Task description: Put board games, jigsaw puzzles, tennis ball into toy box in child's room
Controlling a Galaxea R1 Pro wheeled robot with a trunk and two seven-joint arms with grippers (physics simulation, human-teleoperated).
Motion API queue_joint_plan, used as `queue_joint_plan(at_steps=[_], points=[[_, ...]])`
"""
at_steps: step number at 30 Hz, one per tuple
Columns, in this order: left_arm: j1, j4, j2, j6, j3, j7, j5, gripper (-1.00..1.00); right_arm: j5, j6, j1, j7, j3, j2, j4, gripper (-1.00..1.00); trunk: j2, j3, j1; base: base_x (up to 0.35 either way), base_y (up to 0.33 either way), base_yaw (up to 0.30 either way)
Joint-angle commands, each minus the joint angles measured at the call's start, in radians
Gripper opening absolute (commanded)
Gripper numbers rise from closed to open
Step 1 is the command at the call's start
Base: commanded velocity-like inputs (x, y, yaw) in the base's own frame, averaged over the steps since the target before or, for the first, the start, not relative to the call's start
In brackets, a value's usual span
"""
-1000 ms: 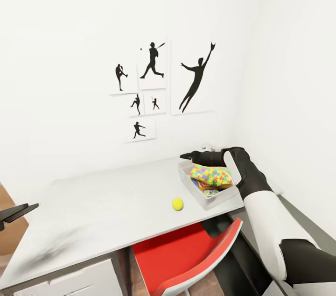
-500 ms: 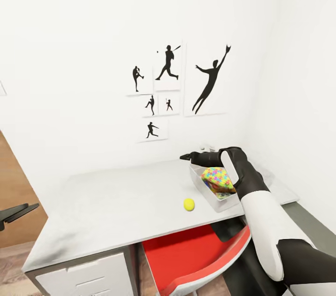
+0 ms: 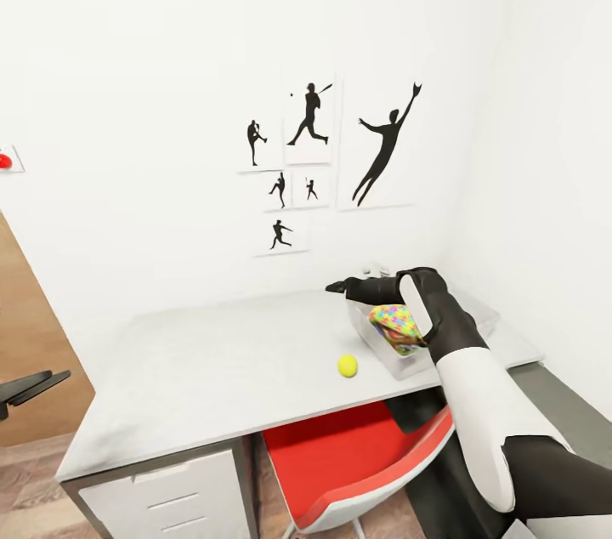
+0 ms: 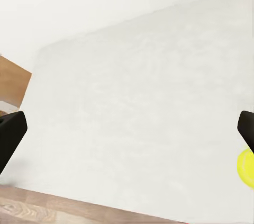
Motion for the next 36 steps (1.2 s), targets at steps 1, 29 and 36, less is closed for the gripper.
queue_joint_plan(at_steps=[1, 29, 36], points=[[-0.001, 0.000, 0.000, 0.011, 0.000, -0.005, -0.002, 1.00, 0.003, 0.015, -0.001, -0.004, 0.005, 0.005, 0.000, 1.00, -0.003, -0.002, 0.001, -0.035, 0.020, 0.000], [-0.001, 0.000, 0.000, 0.011, 0.000, -0.005, -0.002, 1.00, -0.007, 0.085, -0.125, -0.463, 0.041, 0.114, 0.186, 1.00, -0.003, -0.002, 0.001, -0.003, 0.002, 0.000], [-0.001, 0.000, 0.000, 0.011, 0.000, -0.005, -0.002, 1.00, -0.011, 0.087, -0.125, -0.483, 0.040, 0.112, 0.188, 1.00, -0.003, -0.002, 0.001, 0.000, 0.000, 0.000]])
